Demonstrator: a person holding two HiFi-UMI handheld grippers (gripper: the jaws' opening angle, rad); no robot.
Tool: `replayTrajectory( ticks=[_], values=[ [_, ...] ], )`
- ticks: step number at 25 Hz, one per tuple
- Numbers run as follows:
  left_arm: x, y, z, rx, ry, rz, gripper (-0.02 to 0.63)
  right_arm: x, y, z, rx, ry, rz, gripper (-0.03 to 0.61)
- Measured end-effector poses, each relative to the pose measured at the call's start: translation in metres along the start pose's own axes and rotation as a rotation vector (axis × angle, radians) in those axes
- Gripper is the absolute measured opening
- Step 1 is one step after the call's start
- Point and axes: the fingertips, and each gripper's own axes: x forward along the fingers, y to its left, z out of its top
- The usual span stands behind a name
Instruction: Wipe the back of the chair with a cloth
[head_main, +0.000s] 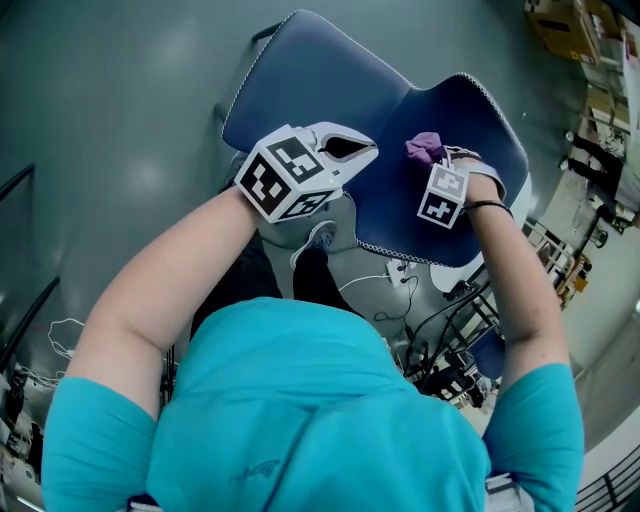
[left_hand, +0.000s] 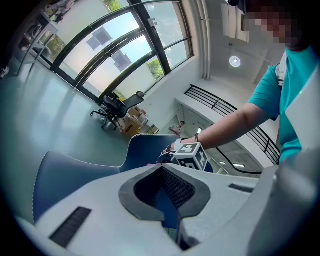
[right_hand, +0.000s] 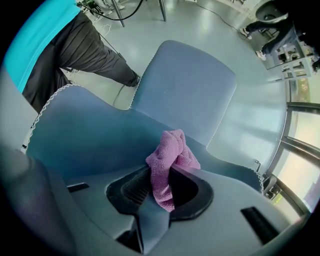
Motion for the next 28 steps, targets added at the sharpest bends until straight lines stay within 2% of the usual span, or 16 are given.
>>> replayTrajectory(
  ticks=[28],
  values=[
    [0.008, -0.010, -0.011, -0.010, 0.006, -0.018, -0.005, -0.007, 0.084, 0.045, 0.039, -0.089, 0.156, 0.094]
  ],
)
